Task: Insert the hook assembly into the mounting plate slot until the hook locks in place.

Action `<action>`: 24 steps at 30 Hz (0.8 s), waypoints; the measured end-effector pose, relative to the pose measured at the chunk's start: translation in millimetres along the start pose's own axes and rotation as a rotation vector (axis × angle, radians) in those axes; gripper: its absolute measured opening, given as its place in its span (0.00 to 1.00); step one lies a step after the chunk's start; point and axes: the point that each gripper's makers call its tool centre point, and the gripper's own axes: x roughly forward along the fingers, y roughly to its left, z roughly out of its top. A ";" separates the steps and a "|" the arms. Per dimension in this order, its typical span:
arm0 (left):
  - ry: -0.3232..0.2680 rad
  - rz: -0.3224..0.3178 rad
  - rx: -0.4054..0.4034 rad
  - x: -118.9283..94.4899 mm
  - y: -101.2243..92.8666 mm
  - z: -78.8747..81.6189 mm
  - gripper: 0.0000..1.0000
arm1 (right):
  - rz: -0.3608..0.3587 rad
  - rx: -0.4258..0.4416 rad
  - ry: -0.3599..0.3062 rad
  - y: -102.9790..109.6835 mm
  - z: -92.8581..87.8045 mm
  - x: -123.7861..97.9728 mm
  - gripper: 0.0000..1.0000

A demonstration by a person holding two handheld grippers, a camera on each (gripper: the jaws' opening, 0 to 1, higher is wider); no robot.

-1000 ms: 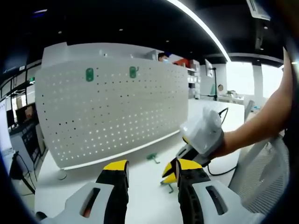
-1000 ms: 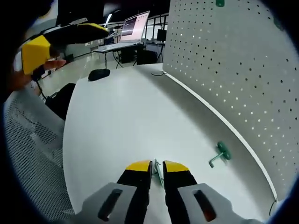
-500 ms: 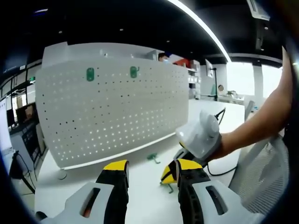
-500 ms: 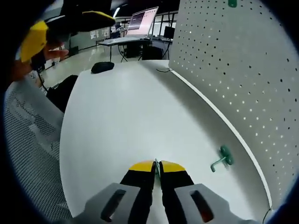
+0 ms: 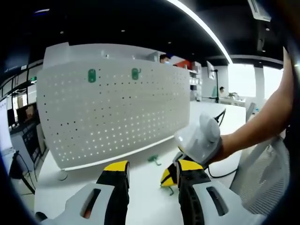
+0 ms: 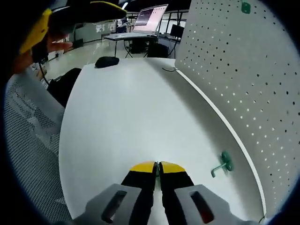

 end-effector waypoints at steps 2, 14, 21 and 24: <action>0.001 -0.001 0.000 0.1 -0.3 -0.1 0.41 | -0.001 -0.004 0.004 -0.6 -1.0 0.3 0.01; 0.004 -0.008 0.005 0.8 -2.2 -0.5 0.41 | -0.025 0.026 -0.037 -9.2 9.2 -12.1 0.01; 0.010 -0.015 0.008 1.2 -4.3 -1.2 0.41 | -0.044 0.062 -0.066 -16.2 12.5 -20.8 0.01; 0.013 -0.018 0.011 1.4 -5.5 -1.7 0.41 | -0.052 0.085 -0.085 -18.3 14.6 -26.3 0.00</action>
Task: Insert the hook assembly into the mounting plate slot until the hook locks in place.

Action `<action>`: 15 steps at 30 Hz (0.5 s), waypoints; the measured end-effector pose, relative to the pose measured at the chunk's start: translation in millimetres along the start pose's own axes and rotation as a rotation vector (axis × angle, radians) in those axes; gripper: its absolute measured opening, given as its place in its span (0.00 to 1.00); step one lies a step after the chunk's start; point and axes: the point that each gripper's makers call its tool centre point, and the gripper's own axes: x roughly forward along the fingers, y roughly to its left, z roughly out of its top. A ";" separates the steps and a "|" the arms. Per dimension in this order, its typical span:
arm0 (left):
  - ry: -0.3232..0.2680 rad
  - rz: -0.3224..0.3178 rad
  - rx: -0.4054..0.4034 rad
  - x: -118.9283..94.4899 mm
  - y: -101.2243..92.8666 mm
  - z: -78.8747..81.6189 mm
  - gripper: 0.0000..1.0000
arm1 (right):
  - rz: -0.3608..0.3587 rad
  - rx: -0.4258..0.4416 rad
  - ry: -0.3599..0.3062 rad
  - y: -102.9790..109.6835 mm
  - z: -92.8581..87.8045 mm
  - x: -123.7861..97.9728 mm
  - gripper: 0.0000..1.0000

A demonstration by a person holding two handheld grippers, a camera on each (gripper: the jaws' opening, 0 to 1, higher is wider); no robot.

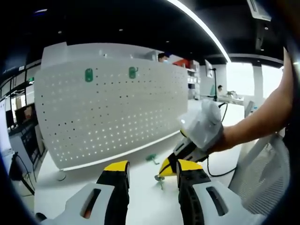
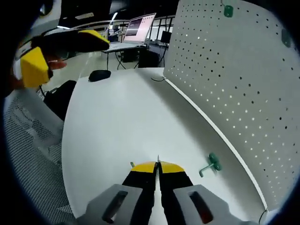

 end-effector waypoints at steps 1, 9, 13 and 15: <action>0.001 -0.001 0.001 0.1 -0.4 -0.2 0.41 | -0.005 0.009 -0.010 -1.2 1.9 -2.2 0.00; 0.009 -0.009 0.011 0.9 -3.6 -1.6 0.40 | -0.015 0.074 -0.073 -5.9 18.3 -17.9 0.00; 0.010 -0.011 0.014 0.9 -4.4 -1.7 0.40 | -0.012 0.099 -0.098 -5.1 30.1 -26.1 0.00; 0.007 -0.011 0.021 0.7 -4.7 -1.0 0.39 | -0.008 0.121 -0.118 -4.7 37.9 -30.7 0.00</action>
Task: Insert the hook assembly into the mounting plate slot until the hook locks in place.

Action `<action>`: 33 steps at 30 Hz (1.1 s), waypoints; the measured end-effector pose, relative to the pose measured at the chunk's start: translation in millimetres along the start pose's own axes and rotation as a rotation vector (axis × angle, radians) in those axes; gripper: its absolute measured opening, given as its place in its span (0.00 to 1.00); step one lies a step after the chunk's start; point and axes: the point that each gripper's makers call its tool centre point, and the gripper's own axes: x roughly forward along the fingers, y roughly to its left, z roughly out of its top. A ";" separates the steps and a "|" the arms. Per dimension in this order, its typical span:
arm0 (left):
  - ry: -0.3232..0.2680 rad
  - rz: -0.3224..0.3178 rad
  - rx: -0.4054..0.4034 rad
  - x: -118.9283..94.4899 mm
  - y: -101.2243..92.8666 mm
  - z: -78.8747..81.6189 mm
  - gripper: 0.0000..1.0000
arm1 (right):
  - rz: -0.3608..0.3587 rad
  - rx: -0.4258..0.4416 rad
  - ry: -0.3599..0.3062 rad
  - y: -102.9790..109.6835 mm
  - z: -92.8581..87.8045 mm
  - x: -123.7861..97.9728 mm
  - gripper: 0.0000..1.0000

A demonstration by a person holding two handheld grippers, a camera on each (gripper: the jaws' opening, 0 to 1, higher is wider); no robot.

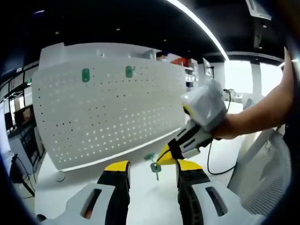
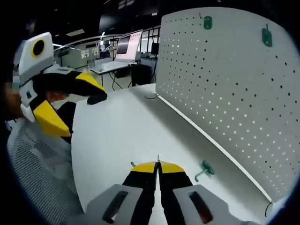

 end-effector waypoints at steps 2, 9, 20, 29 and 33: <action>-0.002 0.001 0.002 -0.1 -0.2 0.4 0.39 | 0.007 0.029 -0.020 2.0 9.0 -4.0 0.00; -0.012 0.011 0.009 -1.4 1.8 2.7 0.38 | 0.030 0.076 -0.077 9.0 34.0 -14.5 0.00; -0.026 0.018 0.031 -3.0 2.4 6.6 0.33 | 0.127 0.261 -0.137 22.1 56.3 -31.6 0.00; -0.033 0.017 0.058 -3.8 1.6 8.1 0.26 | 0.186 0.303 -0.142 36.9 63.1 -38.3 0.00; -0.030 0.014 0.078 -3.7 0.6 7.6 0.23 | 0.209 0.291 -0.130 43.6 65.3 -40.2 0.00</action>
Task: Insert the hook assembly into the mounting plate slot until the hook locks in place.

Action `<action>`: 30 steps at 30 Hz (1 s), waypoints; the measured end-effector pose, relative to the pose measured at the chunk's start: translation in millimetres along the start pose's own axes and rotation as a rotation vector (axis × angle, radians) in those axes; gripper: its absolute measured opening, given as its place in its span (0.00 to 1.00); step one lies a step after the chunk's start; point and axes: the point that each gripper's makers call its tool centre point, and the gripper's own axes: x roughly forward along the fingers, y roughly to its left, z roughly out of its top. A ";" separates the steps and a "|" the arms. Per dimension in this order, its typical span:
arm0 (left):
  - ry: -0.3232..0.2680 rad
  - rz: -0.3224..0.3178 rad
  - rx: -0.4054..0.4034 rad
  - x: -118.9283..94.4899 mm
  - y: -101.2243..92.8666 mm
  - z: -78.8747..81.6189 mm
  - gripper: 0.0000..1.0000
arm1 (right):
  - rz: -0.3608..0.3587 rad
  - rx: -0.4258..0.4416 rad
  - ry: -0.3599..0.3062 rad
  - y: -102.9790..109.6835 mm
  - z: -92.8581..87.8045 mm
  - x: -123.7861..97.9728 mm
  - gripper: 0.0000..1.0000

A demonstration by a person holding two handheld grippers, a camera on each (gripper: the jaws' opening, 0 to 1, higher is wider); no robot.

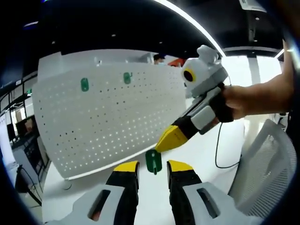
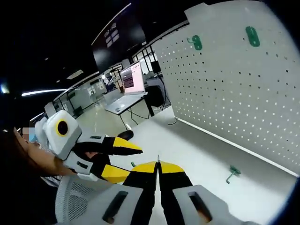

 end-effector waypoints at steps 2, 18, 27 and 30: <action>0.006 -0.001 0.009 0.2 -0.2 -1.1 0.21 | 0.008 -0.002 0.004 2.6 1.4 -0.8 0.00; 0.005 -0.006 0.051 0.0 -1.2 -0.1 0.08 | 0.053 -0.028 0.020 20.9 8.1 -1.2 0.00; 0.000 -0.003 0.055 -0.5 -0.4 0.9 0.05 | 0.056 -0.018 0.021 22.7 8.3 -1.2 0.00; -0.002 -0.001 0.054 -0.7 -0.4 1.2 0.05 | 0.057 -0.012 0.021 22.7 8.1 -1.6 0.00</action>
